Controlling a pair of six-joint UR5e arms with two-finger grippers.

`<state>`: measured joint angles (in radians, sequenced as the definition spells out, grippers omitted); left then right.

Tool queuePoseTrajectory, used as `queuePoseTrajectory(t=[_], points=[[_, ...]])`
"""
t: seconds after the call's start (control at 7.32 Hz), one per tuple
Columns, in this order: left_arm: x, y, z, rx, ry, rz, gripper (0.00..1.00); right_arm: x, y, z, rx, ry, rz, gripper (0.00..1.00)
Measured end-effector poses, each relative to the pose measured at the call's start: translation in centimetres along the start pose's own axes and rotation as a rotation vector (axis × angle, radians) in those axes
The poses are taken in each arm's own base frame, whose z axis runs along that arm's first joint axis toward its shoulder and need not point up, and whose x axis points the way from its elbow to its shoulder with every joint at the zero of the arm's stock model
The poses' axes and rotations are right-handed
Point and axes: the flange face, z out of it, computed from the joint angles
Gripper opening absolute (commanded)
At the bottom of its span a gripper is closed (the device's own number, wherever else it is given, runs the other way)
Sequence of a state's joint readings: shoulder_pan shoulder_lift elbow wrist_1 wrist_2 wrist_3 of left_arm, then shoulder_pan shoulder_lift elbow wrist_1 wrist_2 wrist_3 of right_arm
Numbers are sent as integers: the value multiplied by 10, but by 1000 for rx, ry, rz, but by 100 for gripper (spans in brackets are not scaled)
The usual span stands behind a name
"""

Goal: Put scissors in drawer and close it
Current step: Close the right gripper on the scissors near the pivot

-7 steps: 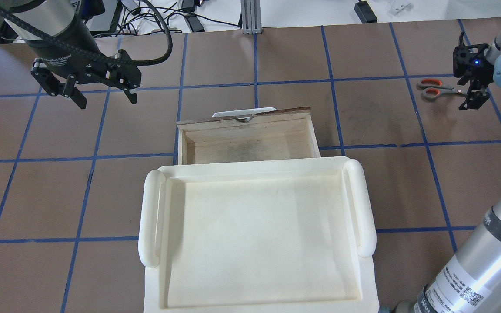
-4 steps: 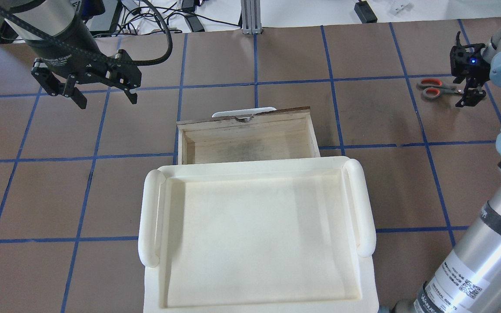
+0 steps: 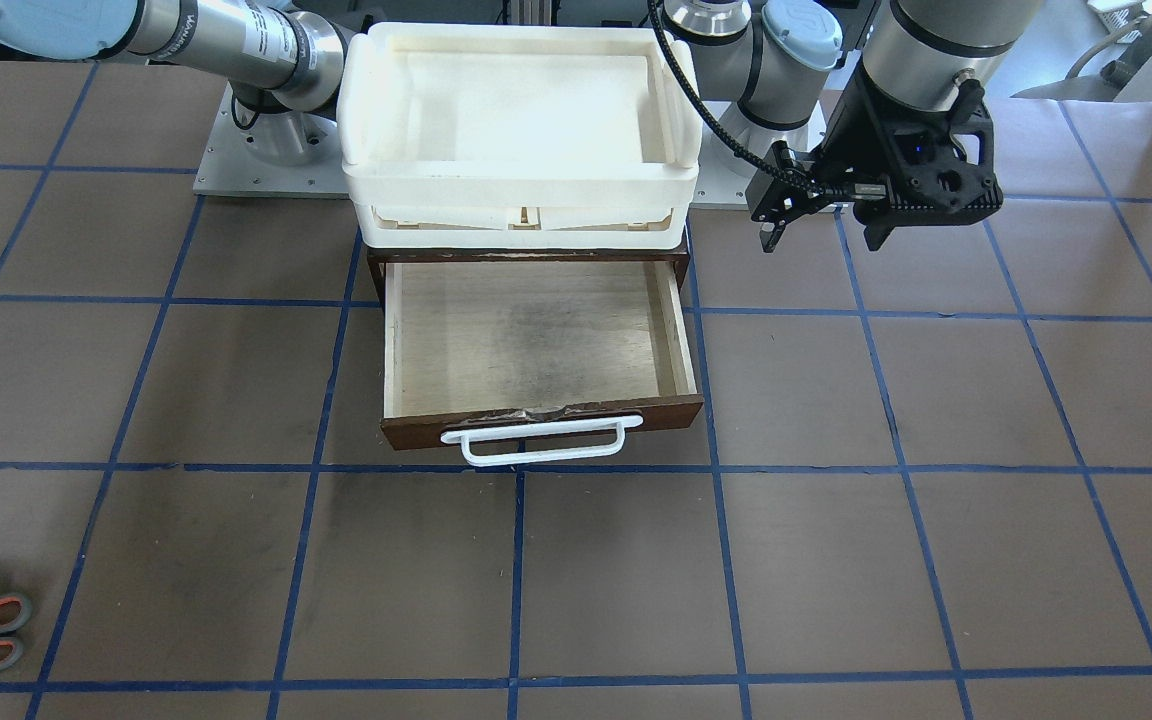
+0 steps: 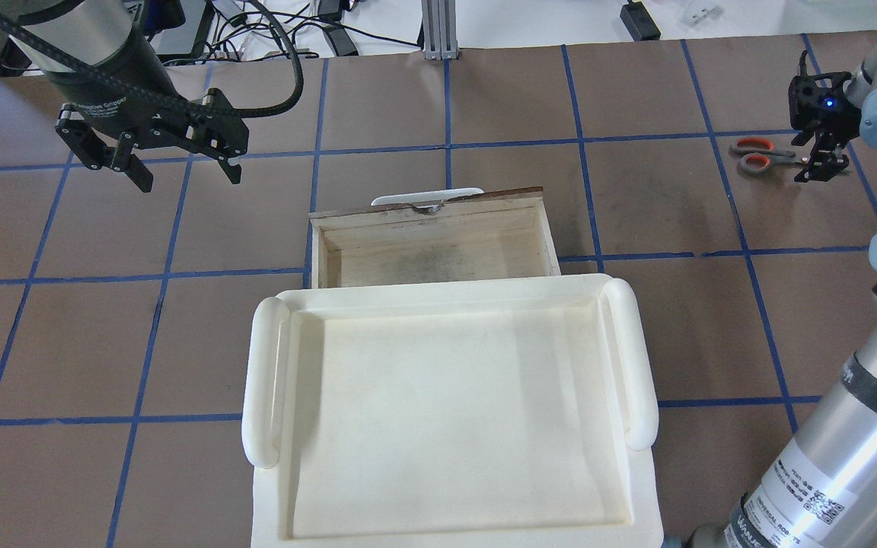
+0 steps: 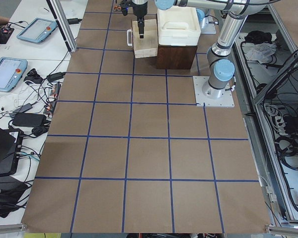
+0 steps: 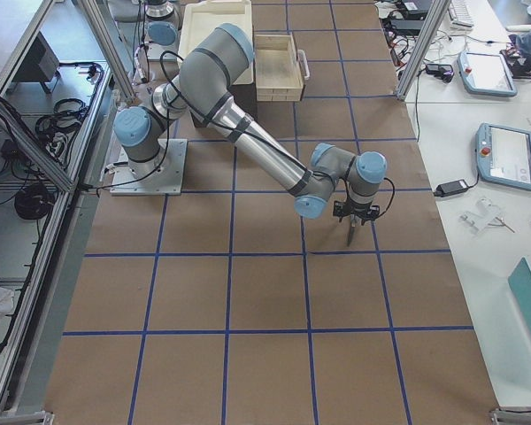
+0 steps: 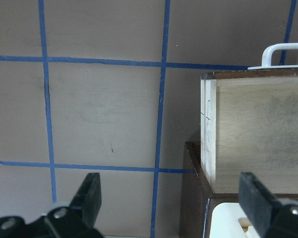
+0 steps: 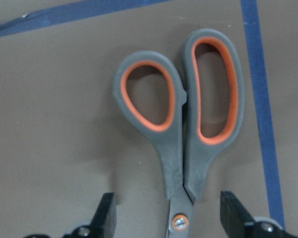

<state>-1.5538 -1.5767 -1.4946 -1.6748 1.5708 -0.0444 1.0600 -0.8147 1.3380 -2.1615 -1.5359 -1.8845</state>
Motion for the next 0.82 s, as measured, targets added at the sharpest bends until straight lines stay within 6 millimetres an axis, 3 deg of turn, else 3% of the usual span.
queuePoseTrajectory(t=[0.41, 0.82], points=[[0, 0, 0, 0, 0, 0, 100, 0, 0, 4, 4, -4, 3, 68], [0, -1, 1, -1, 0, 0, 100, 0, 0, 6, 5, -6, 20, 44]])
